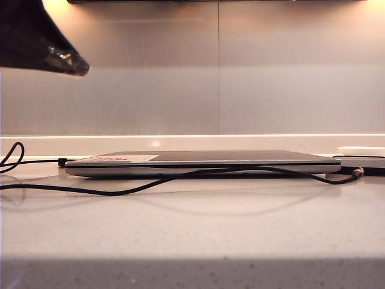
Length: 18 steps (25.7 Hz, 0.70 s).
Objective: Pick up the charging cable and the phone, plug the charging cable into the charging port on the phone, and finally place them back on the table.
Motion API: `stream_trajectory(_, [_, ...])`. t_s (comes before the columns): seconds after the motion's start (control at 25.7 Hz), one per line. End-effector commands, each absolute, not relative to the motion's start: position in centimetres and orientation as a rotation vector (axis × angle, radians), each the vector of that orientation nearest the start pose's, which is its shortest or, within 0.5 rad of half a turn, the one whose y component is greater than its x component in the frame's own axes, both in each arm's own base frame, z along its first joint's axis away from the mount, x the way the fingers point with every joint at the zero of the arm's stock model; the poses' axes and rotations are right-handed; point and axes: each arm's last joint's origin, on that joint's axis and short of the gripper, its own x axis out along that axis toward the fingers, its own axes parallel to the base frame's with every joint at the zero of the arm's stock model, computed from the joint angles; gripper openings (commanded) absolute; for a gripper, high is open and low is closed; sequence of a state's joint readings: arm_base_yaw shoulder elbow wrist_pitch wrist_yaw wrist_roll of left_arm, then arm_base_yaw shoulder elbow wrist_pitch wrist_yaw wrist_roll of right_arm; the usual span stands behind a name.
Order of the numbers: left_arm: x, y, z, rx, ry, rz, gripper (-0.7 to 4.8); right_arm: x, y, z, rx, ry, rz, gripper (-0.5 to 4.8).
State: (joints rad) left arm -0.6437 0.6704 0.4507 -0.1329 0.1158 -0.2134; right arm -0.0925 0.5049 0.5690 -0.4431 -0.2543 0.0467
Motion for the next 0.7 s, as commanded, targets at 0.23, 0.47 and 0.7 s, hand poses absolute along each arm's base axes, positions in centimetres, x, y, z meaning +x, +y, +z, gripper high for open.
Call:
stream_trajectory(0.23, [10.9,-8.6,23.0,-0.05,0.232,-0.747,-0.05,11.8,-0.4,27.5,0.104,0.344,0.151,-0.01])
stream_trajectory(0.47, [9.9,-7.8,22.6,-0.074,0.08,-0.757,-0.06,11.8,-0.4,27.5,0.104,0.344,0.151,-0.01])
stream_trajectory(0.7, [8.8,-6.5,23.0,-0.027,-0.094,-0.723,-0.06,11.8,-0.4,27.5,0.104,0.344,0.152,-0.01])
